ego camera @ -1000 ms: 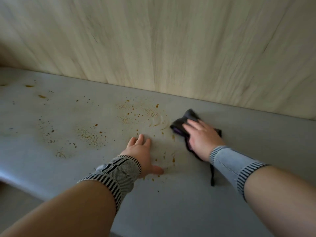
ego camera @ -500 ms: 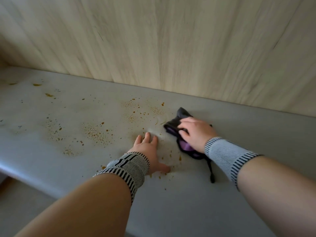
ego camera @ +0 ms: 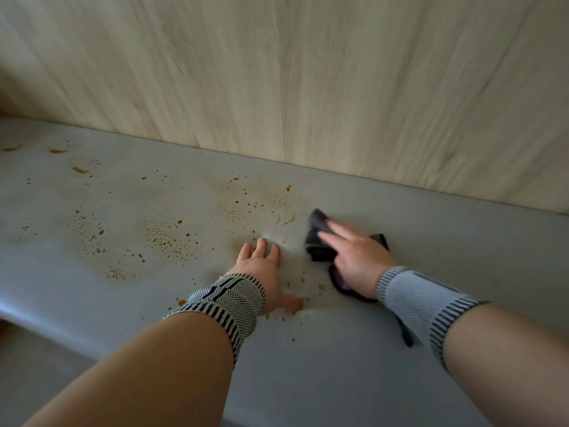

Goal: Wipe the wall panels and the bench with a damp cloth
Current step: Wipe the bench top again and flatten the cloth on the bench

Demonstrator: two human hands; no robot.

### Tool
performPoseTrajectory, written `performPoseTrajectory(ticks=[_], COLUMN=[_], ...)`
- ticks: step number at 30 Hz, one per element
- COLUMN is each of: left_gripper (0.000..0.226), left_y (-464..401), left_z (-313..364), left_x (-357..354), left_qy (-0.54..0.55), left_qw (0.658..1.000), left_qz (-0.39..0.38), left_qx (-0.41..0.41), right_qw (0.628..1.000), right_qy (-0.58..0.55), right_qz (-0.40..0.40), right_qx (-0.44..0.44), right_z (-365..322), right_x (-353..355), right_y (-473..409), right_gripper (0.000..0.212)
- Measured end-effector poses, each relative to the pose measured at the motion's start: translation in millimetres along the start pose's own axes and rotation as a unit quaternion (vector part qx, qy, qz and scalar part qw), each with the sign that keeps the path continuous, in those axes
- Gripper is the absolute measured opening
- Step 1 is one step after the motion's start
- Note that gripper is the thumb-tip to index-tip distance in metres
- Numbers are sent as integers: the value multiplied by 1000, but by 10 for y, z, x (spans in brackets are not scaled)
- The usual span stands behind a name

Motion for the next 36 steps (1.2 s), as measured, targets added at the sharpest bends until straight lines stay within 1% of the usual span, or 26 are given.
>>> performPoseTrajectory(ticks=[2, 4, 5, 6, 7, 9, 11, 12, 13, 15, 17, 18, 19, 20, 22, 24, 25, 26, 27, 29, 30, 31, 32, 33, 35, 36], left_gripper=[130, 129, 129, 130, 130, 130, 129, 128, 128, 129, 129, 130, 130, 130, 129, 128, 127, 127, 127, 128, 128, 128, 128, 128, 128, 128], left_y=[-19, -28, -28, -31, -31, -21, -11, 0, 0, -14, -36, -41, -43, -40, -23, -1, 6, 4, -3, -18, -26, -28, -33, -34, -23, -17], left_z=[-21, -25, -16, -18, -19, -19, -14, -9, -6, -18, -40, -40, -42, -38, -31, -28, -34, -30, -34, -42, -43, -38, -35, -30, -28, -28], left_x=[-20, -24, -28, -30, -29, -24, -14, -9, -6, -21, -46, -49, -45, -44, -32, -22, -24, -24, -32, -41, -41, -39, -35, -30, -31, -25], left_qy=[9, 6, 6, 8, 11, 11, 6, 4, 2, 3, 6, 5, 4, 4, 7, 7, 8, 7, 7, 11, 12, 12, 10, 9, 8, 8], left_qw=[1000, 1000, 1000, 1000, 1000, 1000, 1000, 1000, 1000, 1000, 1000, 1000, 1000, 1000, 1000, 1000, 1000, 1000, 1000, 1000, 1000, 1000, 1000, 1000, 1000, 1000], left_qz=[3, -2, -4, -4, -3, 1, 7, 10, 12, 12, 11, 11, 11, 11, 12, 14, 16, 16, 16, 17, 16, 15, 15, 15, 17, 21], left_qx=[2, 5, 5, 6, 6, 4, 1, 0, -1, 0, 4, 4, 4, 3, 1, 0, 1, 0, 0, 3, 5, 5, 5, 4, 3, 2], right_qw=[989, 950, 937, 936, 949, 987, 999, 1000, 1000, 989, 956, 946, 949, 963, 993, 1000, 1000, 1000, 998, 976, 959, 948, 950, 963, 993, 999], right_qy=[-18, -40, -33, -22, -17, -20, -15, -13, -19, -41, -48, -44, -37, -29, -19, -6, -6, -18, -38, -67, -61, -46, -31, -22, -15, -3], right_qz=[47, 98, 108, 113, 112, 82, 31, 18, 18, 63, 116, 125, 123, 111, 62, 21, 15, 20, 34, 92, 117, 129, 129, 125, 83, 50], right_qx=[-139, -293, -330, -332, -294, -139, -2, 20, 2, -124, -264, -297, -289, -245, -96, 10, 23, 5, -44, -186, -250, -286, -283, -237, -79, -11], right_z=[513, 844, 825, 730, 564, 133, -108, -55, 88, 509, 766, 732, 610, 420, 1, -155, -86, 74, 285, 700, 786, 749, 623, 415, -61, -214], right_x=[188, 296, 296, 254, 192, 29, -49, -24, 24, 178, 273, 270, 236, 166, -3, -32, 7, 53, 105, 213, 233, 231, 196, 137, -42, -104], right_y=[20, 116, 162, 175, 180, 226, 354, 378, 361, 322, 358, 362, 335, 310, 318, 398, 409, 399, 383, 386, 401, 409, 399, 385, 435, 504], right_gripper=[58, 55, 55, 55, 55, 56, 59, 60, 58, 53, 49, 49, 49, 51, 55, 58, 57, 56, 54, 50, 49, 50, 51, 52, 55, 57])
Point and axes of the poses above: each hand's wrist, its own y-axis away from the middle knuckle, its own x-axis out of the back of the hand, z = x × y, the point moved 8 cm from there along -y, towards the middle knuckle, and after that the axes turned 4 degrees about -x, right-handed, at the moved point
